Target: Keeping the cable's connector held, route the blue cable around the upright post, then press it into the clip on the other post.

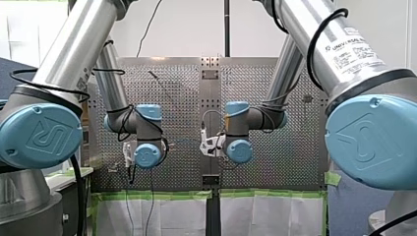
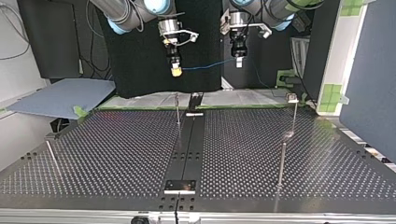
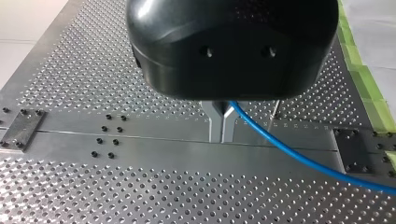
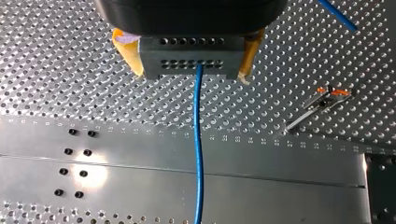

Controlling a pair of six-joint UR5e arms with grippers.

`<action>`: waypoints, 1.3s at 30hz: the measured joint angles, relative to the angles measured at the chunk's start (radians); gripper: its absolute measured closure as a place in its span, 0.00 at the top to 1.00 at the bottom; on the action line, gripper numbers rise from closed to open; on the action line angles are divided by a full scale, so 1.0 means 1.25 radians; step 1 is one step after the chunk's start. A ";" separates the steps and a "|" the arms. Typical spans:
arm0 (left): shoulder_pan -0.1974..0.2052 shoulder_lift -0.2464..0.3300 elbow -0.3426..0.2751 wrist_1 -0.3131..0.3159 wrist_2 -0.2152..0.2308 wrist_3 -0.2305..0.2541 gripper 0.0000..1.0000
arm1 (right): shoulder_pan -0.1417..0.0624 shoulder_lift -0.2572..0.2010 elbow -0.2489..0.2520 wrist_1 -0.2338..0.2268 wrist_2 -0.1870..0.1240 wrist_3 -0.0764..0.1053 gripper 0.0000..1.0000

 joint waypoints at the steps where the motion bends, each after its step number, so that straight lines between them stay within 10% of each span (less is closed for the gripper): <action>1: 0.000 0.000 0.000 0.000 0.000 0.000 0.00 | 0.000 0.000 0.000 0.000 0.000 0.000 0.00; 20: 0.005 -0.005 -0.001 -0.005 0.003 0.005 0.00 | 0.001 0.002 -0.002 0.002 0.002 -0.002 0.00; 39: 0.016 -0.056 -0.001 -0.060 0.007 0.043 0.00 | 0.008 0.103 -0.010 0.080 0.007 -0.022 0.00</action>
